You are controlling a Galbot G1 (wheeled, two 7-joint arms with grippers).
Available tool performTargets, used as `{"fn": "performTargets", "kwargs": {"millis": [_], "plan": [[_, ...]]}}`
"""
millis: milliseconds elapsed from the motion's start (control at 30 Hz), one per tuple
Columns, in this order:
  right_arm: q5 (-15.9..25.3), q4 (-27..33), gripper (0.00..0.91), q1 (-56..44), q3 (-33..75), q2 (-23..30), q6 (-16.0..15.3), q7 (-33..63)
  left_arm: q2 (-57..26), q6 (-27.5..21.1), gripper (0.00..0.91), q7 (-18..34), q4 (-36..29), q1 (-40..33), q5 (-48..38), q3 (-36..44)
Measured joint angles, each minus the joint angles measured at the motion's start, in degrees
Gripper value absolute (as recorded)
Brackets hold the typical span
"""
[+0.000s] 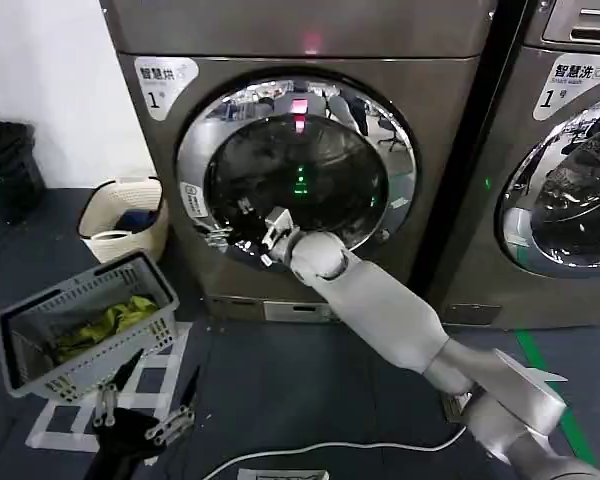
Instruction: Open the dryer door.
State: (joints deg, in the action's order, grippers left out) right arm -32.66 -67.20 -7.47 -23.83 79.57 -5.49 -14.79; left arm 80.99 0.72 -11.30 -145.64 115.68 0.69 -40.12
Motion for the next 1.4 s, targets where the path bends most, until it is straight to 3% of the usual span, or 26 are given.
{"fn": "performTargets", "kwargs": {"millis": [633,1167,1400], "plan": [[0.1,6.2,0.907,2.8,-0.4,3.3,2.1,-6.3,0.3,0.3,0.907,0.0,-0.3,0.3,-0.1,-0.3],[-7.0,-1.0,0.907,1.3,-2.2,-3.1,3.0,-17.0,-0.3,0.1,0.907,0.1,1.0,-0.9,-2.1,-2.6],[-11.0,-5.5,0.907,1.1,-3.2,-7.0,3.2,-20.9,-2.5,0.8,0.907,-2.9,4.6,-3.2,-9.8,-8.1]]}}
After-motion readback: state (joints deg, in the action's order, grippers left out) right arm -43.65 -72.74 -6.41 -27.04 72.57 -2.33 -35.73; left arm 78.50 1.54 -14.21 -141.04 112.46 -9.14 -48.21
